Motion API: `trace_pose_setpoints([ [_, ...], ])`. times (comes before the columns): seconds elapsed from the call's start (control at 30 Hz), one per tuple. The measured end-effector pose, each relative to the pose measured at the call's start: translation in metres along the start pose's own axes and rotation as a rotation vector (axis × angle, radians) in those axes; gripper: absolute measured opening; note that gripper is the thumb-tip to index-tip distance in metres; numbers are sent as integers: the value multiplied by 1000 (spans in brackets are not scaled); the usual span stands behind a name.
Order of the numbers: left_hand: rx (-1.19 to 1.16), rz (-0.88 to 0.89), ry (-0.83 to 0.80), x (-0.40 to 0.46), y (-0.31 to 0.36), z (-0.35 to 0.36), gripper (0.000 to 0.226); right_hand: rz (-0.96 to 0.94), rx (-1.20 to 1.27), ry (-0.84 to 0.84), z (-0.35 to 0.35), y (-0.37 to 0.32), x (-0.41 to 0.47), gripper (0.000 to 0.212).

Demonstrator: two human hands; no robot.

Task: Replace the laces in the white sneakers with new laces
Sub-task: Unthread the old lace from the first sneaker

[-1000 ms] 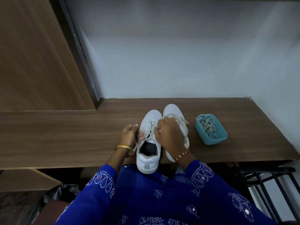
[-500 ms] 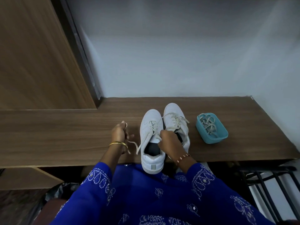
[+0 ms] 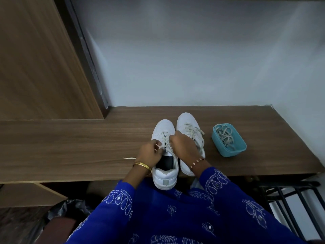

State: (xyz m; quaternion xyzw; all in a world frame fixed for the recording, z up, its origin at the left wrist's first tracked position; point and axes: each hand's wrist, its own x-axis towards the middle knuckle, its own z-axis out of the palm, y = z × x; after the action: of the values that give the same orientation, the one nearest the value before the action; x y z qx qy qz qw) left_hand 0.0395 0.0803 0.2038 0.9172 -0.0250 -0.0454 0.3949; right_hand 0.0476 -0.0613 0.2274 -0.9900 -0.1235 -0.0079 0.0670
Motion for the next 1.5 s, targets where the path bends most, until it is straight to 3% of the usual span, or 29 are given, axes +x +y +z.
trace_pose_setpoints([
  [0.13, -3, 23, 27, 0, -3, 3, 25, 50, 41, 51, -3, 4, 1, 15],
  [0.3, 56, 50, 13, 0, -2, 3, 26, 194, 192, 288, -18, 8, 7, 21],
  [0.5, 80, 58, 15, 2, 0, 3, 29, 291, 463, 300, -31, 17, 13, 20],
  [0.73, 130, 8, 51, 0, 1, 6, 30, 191, 339, 20, 10, -15, -24, 24],
  [1.23, 181, 9, -11, 11, 2, 3, 30, 182, 108, -5, 18, -18, -18, 32],
  [1.5, 65, 25, 6, 5, 0, -1, 24, 404, 437, 29, 8, -14, -12, 40],
])
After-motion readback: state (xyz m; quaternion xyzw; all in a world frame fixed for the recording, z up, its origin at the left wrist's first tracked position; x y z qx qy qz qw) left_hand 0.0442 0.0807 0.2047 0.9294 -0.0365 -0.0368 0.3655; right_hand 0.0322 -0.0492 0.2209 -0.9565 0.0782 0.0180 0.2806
